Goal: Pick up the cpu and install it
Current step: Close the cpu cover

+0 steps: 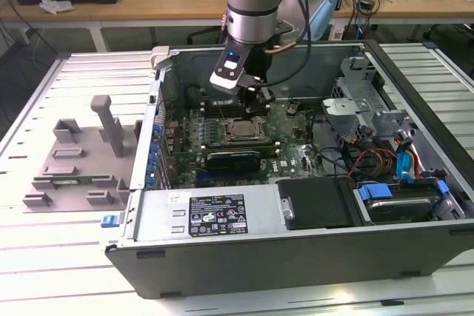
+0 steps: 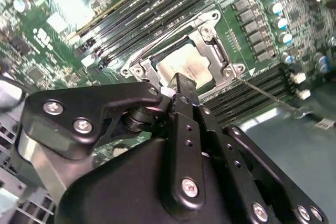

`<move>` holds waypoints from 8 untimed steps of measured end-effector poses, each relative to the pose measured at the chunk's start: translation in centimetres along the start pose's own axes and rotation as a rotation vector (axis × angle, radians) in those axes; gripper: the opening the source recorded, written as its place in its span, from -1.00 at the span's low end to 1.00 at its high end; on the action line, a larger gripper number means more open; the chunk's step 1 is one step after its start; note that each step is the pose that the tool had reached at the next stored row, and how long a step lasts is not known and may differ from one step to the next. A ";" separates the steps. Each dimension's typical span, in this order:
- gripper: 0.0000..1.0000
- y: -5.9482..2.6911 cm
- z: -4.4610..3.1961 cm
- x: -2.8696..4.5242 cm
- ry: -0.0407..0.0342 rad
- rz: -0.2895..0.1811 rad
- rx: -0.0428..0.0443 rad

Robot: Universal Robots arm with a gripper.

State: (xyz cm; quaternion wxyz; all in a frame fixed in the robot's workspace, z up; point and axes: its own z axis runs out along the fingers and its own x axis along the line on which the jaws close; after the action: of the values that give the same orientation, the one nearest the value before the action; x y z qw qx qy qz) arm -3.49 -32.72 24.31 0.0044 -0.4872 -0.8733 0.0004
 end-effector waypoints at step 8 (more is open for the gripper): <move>-0.79 0.00 0.05 0.00 -0.0011 -0.224 0.0016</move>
State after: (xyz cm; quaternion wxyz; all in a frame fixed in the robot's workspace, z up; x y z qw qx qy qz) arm -3.49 -32.72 24.26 0.0043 -0.3866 -0.9223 0.0008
